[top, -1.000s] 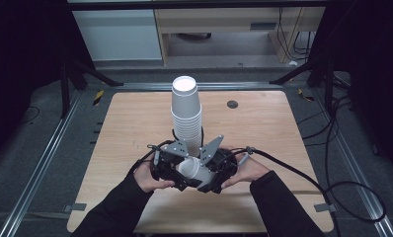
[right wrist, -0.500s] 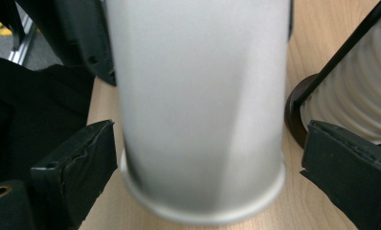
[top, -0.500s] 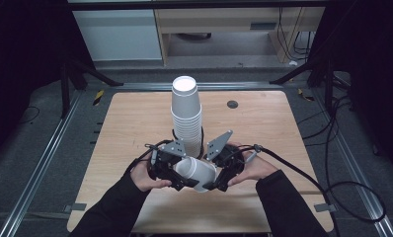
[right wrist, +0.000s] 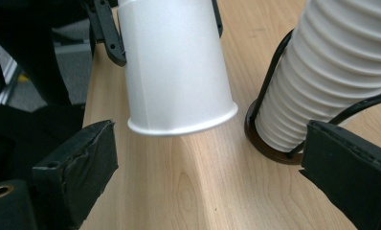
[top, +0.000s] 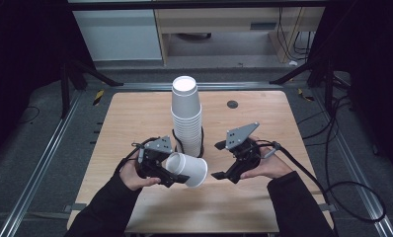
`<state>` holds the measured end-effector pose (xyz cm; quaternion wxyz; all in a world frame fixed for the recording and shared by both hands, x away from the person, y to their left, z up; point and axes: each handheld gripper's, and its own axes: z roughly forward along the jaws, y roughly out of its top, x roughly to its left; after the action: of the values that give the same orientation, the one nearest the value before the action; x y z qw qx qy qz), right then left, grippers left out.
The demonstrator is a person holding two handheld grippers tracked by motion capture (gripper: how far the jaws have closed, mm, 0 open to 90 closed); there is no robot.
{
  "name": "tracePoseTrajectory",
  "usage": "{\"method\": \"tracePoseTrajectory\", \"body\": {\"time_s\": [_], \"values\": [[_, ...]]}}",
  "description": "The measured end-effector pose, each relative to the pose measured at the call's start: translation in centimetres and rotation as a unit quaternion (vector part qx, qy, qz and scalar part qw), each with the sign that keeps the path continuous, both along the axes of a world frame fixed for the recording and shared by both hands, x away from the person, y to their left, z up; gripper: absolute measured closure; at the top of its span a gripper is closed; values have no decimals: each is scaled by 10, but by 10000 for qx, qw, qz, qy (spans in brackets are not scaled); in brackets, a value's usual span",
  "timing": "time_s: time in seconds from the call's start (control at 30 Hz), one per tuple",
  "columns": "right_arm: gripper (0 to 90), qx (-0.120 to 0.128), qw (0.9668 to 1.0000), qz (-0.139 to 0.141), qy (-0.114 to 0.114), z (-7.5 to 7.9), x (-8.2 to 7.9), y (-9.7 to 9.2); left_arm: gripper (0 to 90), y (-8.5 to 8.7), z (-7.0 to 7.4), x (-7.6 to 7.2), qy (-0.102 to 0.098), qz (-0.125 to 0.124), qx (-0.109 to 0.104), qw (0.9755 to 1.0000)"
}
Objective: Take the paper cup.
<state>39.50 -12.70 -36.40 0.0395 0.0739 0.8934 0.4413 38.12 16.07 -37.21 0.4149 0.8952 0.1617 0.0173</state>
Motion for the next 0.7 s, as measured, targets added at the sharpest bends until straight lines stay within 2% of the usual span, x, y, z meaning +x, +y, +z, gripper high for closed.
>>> {"method": "tracePoseTrajectory", "body": {"time_s": [0.27, 0.43, 0.57, 0.7], "values": [[52, 335, 9991, -266, -17, -2, -3, -15, 207, 12, 8, 1, -63, 265, -537, 9982], [48, 605, 9972, -435, 22, -5, -5, -23, 206, 15, 12, 2, -92, 328, -706, 9969], [35, 742, 9956, -572, 41, -8, -6, -26, 206, 17, 15, 1, -154, 360, -923, 9950], [27, 868, 9941, -640, 106, -11, -6, -29, 206, 17, 18, 0, -232, 367, -1038, 9937]]}}
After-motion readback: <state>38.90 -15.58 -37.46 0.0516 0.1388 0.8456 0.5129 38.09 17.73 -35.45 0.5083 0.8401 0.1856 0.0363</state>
